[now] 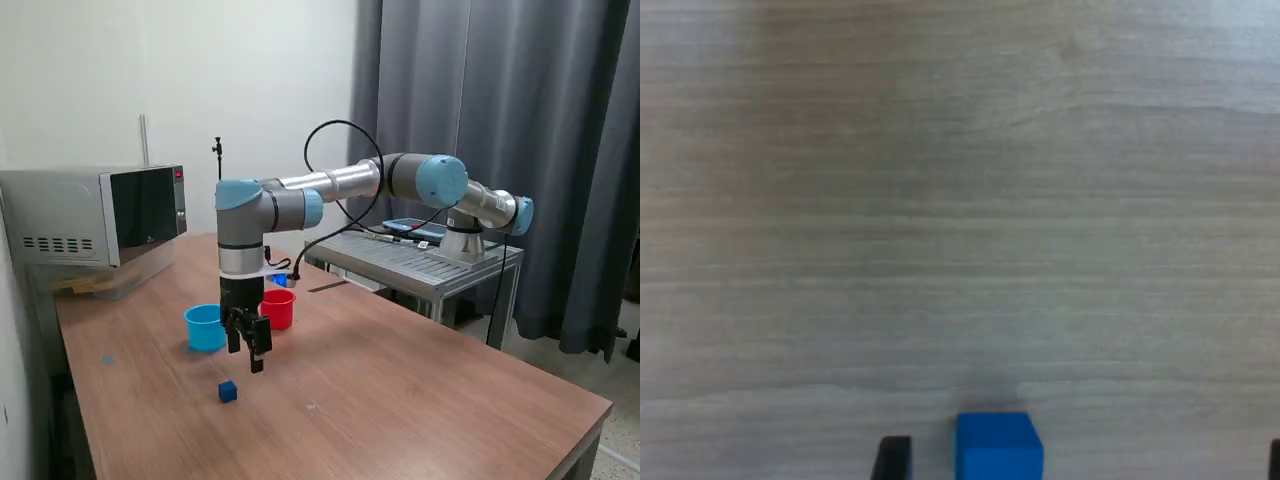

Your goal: Place red objects in the red bin, and blue objects in the blue bin.

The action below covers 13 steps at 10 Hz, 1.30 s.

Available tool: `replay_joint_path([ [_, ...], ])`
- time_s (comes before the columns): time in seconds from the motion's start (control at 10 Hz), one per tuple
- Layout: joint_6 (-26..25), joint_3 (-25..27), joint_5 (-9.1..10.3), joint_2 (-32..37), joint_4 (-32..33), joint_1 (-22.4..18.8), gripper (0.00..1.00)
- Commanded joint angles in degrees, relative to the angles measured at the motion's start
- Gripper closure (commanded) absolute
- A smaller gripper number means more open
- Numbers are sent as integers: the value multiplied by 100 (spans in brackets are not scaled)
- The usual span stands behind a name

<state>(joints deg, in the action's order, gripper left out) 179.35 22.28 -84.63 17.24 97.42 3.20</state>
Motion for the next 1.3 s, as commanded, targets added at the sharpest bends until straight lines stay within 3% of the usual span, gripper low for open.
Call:
replay_joint_path([
  [0.0,29,-4,-1,-27,23,-4,0],
  [0.4,21,48,8,-54,470,-4,0],
  [1.2,21,66,-10,-264,707,5,0],
])
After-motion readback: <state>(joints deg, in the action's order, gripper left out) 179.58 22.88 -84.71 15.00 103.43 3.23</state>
